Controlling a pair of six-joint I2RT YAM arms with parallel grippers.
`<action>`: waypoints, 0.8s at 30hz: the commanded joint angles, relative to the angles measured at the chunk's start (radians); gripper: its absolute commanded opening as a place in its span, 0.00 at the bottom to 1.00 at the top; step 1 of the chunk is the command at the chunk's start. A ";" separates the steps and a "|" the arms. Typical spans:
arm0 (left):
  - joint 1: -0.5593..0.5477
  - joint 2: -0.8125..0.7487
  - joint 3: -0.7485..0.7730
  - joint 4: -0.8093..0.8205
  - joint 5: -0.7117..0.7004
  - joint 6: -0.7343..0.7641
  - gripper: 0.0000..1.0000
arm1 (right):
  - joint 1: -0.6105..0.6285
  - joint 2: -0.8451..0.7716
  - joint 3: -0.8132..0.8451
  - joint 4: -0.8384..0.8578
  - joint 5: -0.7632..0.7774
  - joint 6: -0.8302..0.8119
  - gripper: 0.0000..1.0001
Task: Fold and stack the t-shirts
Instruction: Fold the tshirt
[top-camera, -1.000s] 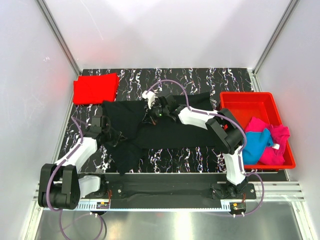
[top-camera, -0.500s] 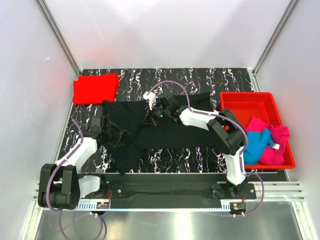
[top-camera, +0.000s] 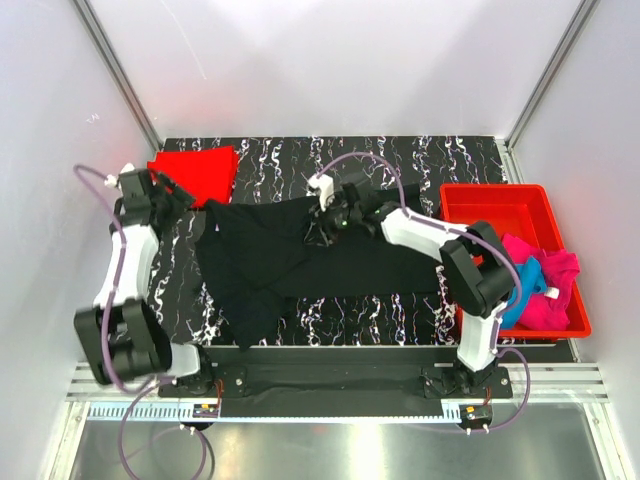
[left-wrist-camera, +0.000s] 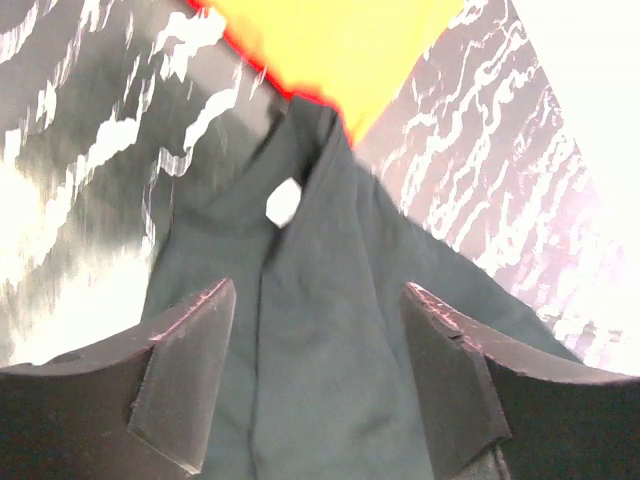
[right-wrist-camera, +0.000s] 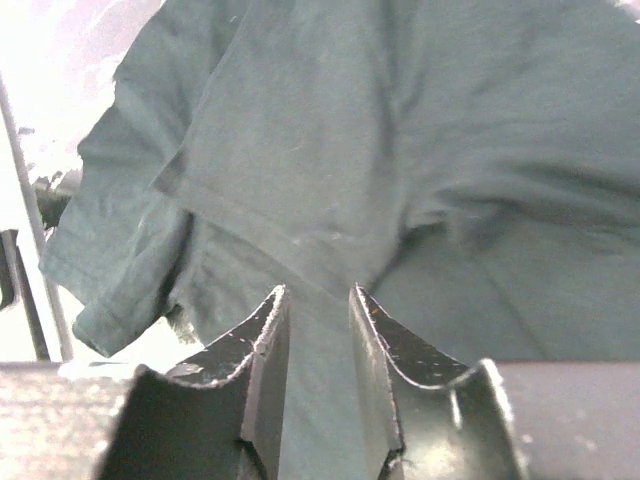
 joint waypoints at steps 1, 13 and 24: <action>0.002 0.129 0.080 0.068 0.052 0.172 0.69 | -0.023 -0.039 0.078 -0.053 -0.038 0.022 0.37; 0.002 0.503 0.283 0.132 0.258 0.265 0.69 | -0.111 0.347 0.575 -0.241 0.404 0.170 0.41; -0.004 0.629 0.330 0.204 0.382 0.235 0.56 | -0.207 0.491 0.717 -0.323 0.358 0.146 0.39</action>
